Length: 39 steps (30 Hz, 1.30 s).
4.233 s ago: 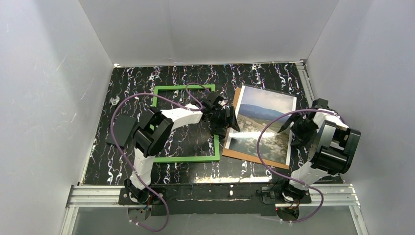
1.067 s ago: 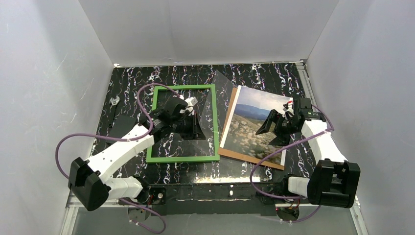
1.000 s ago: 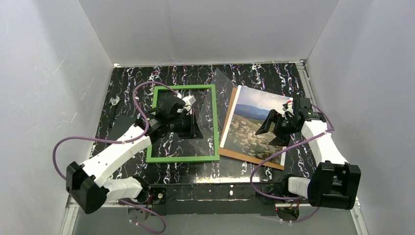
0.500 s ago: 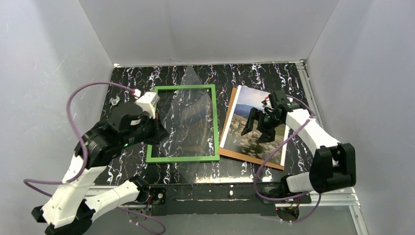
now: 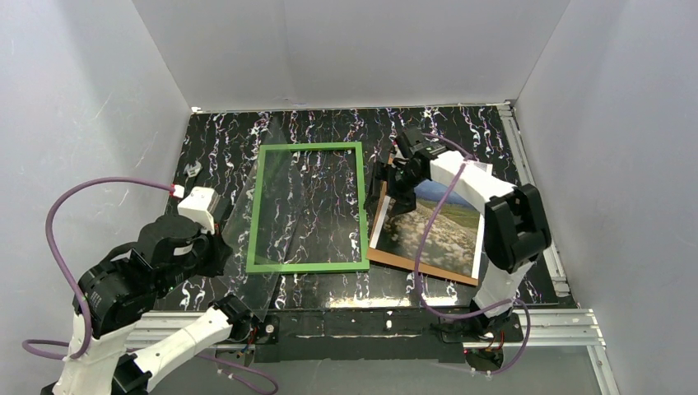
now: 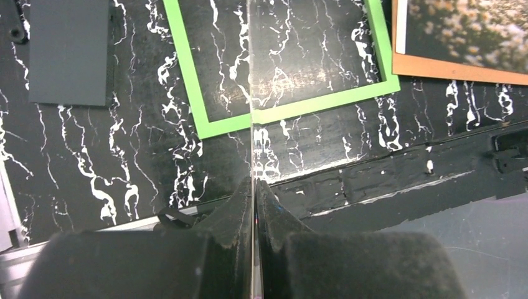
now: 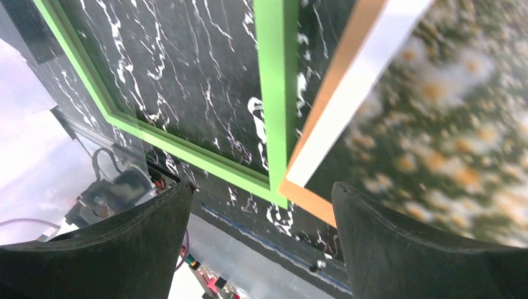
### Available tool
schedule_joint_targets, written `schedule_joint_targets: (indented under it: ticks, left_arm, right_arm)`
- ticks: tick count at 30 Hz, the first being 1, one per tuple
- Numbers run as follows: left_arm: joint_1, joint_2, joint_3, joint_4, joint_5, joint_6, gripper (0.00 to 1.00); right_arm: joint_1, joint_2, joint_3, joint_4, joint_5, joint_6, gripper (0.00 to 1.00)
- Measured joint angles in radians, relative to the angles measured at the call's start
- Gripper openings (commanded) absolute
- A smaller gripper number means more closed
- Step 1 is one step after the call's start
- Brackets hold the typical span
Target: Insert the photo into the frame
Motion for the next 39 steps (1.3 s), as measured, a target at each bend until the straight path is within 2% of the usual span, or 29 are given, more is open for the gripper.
schedule_joint_targets:
  ticks: [11, 17, 26, 33, 39]
  left_arm:
    - [0.000, -0.034, -0.022, -0.058, -0.026, -0.016, 0.00]
    - [0.000, -0.059, -0.045, -0.069, -0.036, -0.035, 0.00]
    - [0.001, -0.061, -0.055, -0.076, -0.026, -0.045, 0.00]
    - [0.002, -0.036, -0.055, -0.066, 0.035, -0.034, 0.00]
    - [0.002, 0.035, -0.041, -0.049, 0.082, -0.009, 0.00]
  right_arm:
    - [0.079, 0.264, 0.212, 0.059, -0.009, 0.040, 0.89]
    - [0.120, 0.332, 0.243, 0.051, 0.037, 0.046, 0.89]
    - [0.158, 0.324, 0.196, 0.005, 0.146, 0.049, 0.89]
    - [0.162, 0.242, 0.127, -0.081, 0.254, 0.049, 0.90]
    - [0.165, 0.135, 0.117, -0.093, 0.259, 0.050, 0.92]
